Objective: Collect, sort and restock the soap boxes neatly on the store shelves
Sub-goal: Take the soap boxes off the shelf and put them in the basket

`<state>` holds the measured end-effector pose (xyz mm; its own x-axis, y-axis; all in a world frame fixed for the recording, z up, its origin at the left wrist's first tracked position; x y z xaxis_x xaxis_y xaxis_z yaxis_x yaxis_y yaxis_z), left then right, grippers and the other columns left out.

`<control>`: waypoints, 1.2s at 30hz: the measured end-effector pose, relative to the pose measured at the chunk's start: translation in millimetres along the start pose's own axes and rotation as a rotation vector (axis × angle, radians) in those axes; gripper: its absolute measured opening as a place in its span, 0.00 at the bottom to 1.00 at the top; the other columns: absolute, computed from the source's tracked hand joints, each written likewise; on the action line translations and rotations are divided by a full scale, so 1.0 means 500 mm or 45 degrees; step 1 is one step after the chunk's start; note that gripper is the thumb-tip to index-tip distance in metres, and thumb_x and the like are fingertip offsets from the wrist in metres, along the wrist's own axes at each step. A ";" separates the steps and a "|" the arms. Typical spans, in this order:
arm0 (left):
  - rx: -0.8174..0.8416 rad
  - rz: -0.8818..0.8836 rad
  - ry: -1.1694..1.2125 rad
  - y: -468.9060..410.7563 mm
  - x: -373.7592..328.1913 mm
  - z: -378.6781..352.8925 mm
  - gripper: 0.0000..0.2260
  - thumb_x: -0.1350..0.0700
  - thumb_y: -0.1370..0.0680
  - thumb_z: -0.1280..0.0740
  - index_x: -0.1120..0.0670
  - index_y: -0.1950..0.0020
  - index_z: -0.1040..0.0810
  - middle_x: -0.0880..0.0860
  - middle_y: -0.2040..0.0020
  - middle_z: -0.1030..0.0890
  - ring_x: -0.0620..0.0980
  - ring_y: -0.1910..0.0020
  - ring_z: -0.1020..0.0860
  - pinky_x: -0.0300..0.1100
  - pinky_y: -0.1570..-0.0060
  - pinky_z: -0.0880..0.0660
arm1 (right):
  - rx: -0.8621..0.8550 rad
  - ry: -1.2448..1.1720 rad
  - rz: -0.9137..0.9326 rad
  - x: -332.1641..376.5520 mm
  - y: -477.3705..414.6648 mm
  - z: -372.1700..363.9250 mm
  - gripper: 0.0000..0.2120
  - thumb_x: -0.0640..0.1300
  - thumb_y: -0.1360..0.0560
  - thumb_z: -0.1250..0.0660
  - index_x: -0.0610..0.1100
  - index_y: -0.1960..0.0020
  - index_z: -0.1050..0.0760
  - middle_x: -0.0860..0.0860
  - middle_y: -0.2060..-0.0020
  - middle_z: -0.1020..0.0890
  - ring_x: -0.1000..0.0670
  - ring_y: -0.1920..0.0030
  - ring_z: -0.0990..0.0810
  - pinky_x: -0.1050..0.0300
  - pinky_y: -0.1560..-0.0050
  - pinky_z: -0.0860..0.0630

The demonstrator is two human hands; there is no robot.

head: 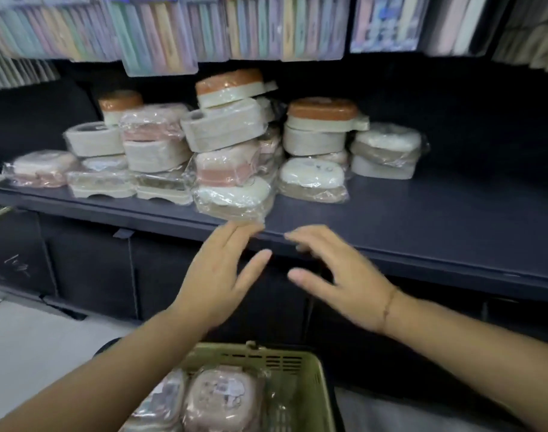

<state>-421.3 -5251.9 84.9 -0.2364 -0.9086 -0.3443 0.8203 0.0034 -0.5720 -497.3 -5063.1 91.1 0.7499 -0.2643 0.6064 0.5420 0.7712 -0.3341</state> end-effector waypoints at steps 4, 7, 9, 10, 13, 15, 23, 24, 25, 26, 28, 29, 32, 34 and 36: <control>0.092 -0.034 -0.041 -0.187 -0.058 -0.062 0.30 0.37 0.22 0.48 0.57 0.29 0.30 0.53 0.32 0.30 0.50 0.33 0.32 0.41 0.33 0.37 | -0.433 0.215 -0.185 -0.157 -0.092 0.205 0.24 0.60 0.25 0.35 0.48 0.34 0.28 0.51 0.40 0.27 0.50 0.37 0.26 0.61 0.36 0.33; 0.258 0.003 -0.213 -0.286 -0.054 -0.130 0.37 0.32 0.24 0.45 0.56 0.24 0.37 0.57 0.24 0.39 0.56 0.25 0.40 0.46 0.28 0.45 | -0.521 0.416 -0.493 -0.285 -0.154 0.295 0.36 0.58 0.27 0.30 0.46 0.25 0.37 0.44 0.28 0.37 0.42 0.28 0.38 0.54 0.29 0.41; 0.363 0.116 -0.256 -0.338 -0.035 -0.169 0.36 0.36 0.23 0.39 0.54 0.22 0.42 0.57 0.21 0.44 0.56 0.23 0.46 0.50 0.25 0.49 | -0.534 0.499 -0.629 -0.339 -0.190 0.330 0.45 0.62 0.31 0.28 0.48 0.22 0.45 0.42 0.24 0.44 0.40 0.25 0.44 0.47 0.25 0.44; 0.403 0.179 -0.270 -0.360 -0.023 -0.183 0.36 0.37 0.23 0.37 0.53 0.21 0.43 0.56 0.21 0.44 0.56 0.23 0.47 0.52 0.25 0.49 | -0.529 0.520 -0.685 -0.357 -0.207 0.343 0.48 0.64 0.32 0.28 0.50 0.22 0.47 0.42 0.24 0.46 0.39 0.25 0.46 0.45 0.25 0.45; 0.514 0.311 -0.295 -0.396 0.013 -0.203 0.38 0.35 0.26 0.35 0.49 0.21 0.43 0.53 0.22 0.42 0.57 0.23 0.47 0.58 0.26 0.48 | -0.484 0.427 -0.762 -0.396 -0.247 0.361 0.50 0.65 0.35 0.27 0.54 0.22 0.49 0.44 0.24 0.46 0.39 0.25 0.44 0.43 0.26 0.42; 0.592 0.339 -0.325 -0.401 0.025 -0.204 0.41 0.33 0.29 0.33 0.46 0.21 0.44 0.52 0.21 0.43 0.58 0.23 0.48 0.60 0.26 0.47 | -0.434 0.333 -0.723 -0.409 -0.260 0.362 0.48 0.64 0.35 0.26 0.54 0.23 0.45 0.44 0.25 0.42 0.40 0.27 0.40 0.46 0.29 0.37; 0.768 0.385 -0.357 -0.398 -0.015 -0.198 0.51 0.27 0.38 0.30 0.42 0.21 0.48 0.55 0.27 0.39 0.60 0.26 0.44 0.57 0.29 0.43 | -0.542 0.384 -0.697 -0.392 -0.213 0.354 0.44 0.61 0.37 0.23 0.52 0.26 0.37 0.44 0.32 0.32 0.40 0.32 0.33 0.51 0.33 0.34; 0.763 0.392 -0.279 -0.390 -0.021 -0.196 0.51 0.28 0.39 0.28 0.43 0.22 0.47 0.55 0.29 0.37 0.60 0.28 0.40 0.55 0.30 0.40 | -0.566 0.392 -0.705 -0.384 -0.200 0.354 0.44 0.61 0.37 0.23 0.52 0.26 0.36 0.43 0.33 0.32 0.40 0.32 0.33 0.51 0.33 0.34; 0.741 0.392 -0.204 -0.382 -0.028 -0.193 0.51 0.29 0.39 0.27 0.44 0.22 0.45 0.55 0.32 0.36 0.59 0.30 0.37 0.53 0.30 0.37 | -0.584 0.403 -0.718 -0.376 -0.185 0.354 0.43 0.60 0.36 0.23 0.52 0.27 0.36 0.43 0.33 0.32 0.40 0.32 0.33 0.50 0.34 0.33; 0.706 0.382 -0.154 -0.371 -0.036 -0.188 0.51 0.30 0.40 0.26 0.45 0.23 0.43 0.54 0.34 0.35 0.58 0.31 0.35 0.51 0.32 0.35 | -0.595 0.419 -0.735 -0.365 -0.171 0.355 0.42 0.60 0.36 0.24 0.51 0.27 0.36 0.44 0.33 0.32 0.40 0.33 0.33 0.50 0.34 0.32; 0.630 0.354 -0.125 -0.343 -0.053 -0.176 0.51 0.31 0.41 0.25 0.47 0.24 0.40 0.54 0.36 0.34 0.57 0.33 0.34 0.49 0.33 0.34 | -0.616 0.464 -0.777 -0.338 -0.141 0.359 0.42 0.61 0.36 0.24 0.51 0.27 0.36 0.44 0.33 0.32 0.40 0.33 0.32 0.48 0.34 0.31; 0.590 0.340 -0.111 -0.326 -0.062 -0.168 0.51 0.30 0.41 0.25 0.47 0.24 0.40 0.53 0.36 0.34 0.56 0.33 0.33 0.50 0.33 0.34 | -0.633 0.462 -0.797 -0.324 -0.124 0.363 0.42 0.61 0.36 0.24 0.51 0.27 0.36 0.44 0.33 0.32 0.40 0.33 0.32 0.48 0.34 0.31; 0.419 0.306 0.023 -0.260 -0.098 -0.121 0.50 0.31 0.41 0.25 0.46 0.24 0.40 0.49 0.34 0.35 0.52 0.33 0.34 0.47 0.32 0.35 | -0.718 0.359 -0.780 -0.269 -0.063 0.365 0.42 0.61 0.36 0.24 0.49 0.27 0.35 0.43 0.34 0.31 0.41 0.33 0.32 0.50 0.34 0.32; 0.322 0.291 0.126 -0.196 -0.121 -0.071 0.50 0.33 0.41 0.24 0.46 0.24 0.40 0.46 0.35 0.36 0.47 0.34 0.35 0.42 0.34 0.37 | -0.718 0.260 -0.676 -0.199 -0.016 0.344 0.43 0.62 0.37 0.23 0.50 0.28 0.35 0.45 0.34 0.30 0.44 0.34 0.30 0.53 0.33 0.32; 0.310 0.298 0.215 -0.108 -0.127 -0.016 0.51 0.31 0.43 0.24 0.45 0.25 0.39 0.43 0.35 0.37 0.43 0.34 0.36 0.38 0.35 0.38 | -0.606 0.156 -0.547 -0.110 0.038 0.292 0.41 0.61 0.38 0.23 0.53 0.29 0.34 0.50 0.36 0.30 0.51 0.37 0.29 0.62 0.37 0.33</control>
<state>-454.7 -5191.1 131.8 -0.0935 -0.8132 -0.5745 0.9572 0.0853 -0.2766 -583.6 -4949.2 156.8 0.4515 -0.5777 0.6800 0.8908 0.2488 -0.3802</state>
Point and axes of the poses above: each hand's wrist, its own y-axis away from the middle knuckle, its own z-axis out of the back of the hand, x = y × z, the point moved 2 cm from there along -y, towards the middle knuckle
